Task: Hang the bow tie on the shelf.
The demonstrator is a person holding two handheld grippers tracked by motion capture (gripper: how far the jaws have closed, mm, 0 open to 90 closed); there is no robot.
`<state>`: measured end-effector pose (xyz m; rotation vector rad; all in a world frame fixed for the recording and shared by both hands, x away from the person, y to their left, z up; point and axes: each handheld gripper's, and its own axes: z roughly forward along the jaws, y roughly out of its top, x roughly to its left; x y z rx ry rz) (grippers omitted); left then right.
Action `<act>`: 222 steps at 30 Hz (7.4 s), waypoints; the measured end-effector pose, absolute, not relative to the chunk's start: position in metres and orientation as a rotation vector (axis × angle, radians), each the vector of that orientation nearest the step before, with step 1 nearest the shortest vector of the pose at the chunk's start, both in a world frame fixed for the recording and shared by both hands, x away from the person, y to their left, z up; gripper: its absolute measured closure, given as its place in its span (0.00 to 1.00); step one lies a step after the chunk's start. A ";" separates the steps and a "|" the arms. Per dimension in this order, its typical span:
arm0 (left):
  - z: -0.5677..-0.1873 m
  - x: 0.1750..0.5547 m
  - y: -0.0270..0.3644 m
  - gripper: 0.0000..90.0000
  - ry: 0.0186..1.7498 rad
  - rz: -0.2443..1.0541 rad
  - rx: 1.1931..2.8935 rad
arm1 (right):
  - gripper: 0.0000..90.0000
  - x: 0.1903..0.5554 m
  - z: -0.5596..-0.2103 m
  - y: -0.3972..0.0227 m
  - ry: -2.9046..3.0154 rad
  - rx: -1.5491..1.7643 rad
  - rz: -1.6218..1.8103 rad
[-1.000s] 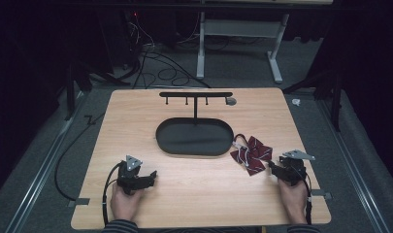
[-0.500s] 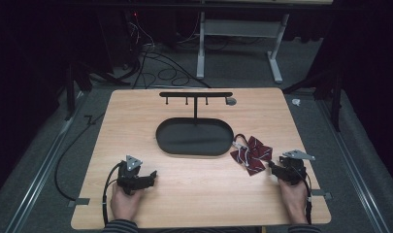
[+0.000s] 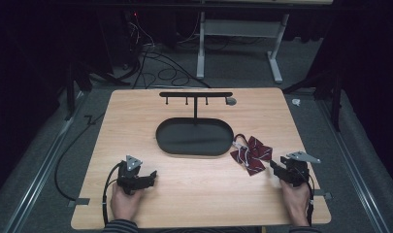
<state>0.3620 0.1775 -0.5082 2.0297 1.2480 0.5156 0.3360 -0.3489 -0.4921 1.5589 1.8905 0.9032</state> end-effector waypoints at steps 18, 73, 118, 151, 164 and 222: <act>-0.508 0.362 0.177 0.19 1.249 0.516 2.029 | 0.65 0.341 -0.471 -0.334 1.931 1.517 1.000; -0.508 0.362 0.177 0.19 1.248 0.516 2.027 | 0.71 0.411 -0.459 -0.296 2.076 1.509 0.965; -0.508 0.362 0.177 0.19 1.248 0.516 2.027 | 0.79 0.466 -0.484 -0.275 2.131 1.598 0.821; -0.508 0.362 0.177 0.19 1.248 0.517 2.027 | 1.00 0.442 -0.450 -0.274 2.101 1.400 0.873; -0.508 0.362 0.177 0.19 1.248 0.516 2.028 | 1.00 0.421 -0.425 -0.276 2.047 1.295 0.945; -0.508 0.362 0.177 0.19 1.248 0.518 2.028 | 1.00 0.409 -0.370 -0.230 2.125 1.067 1.153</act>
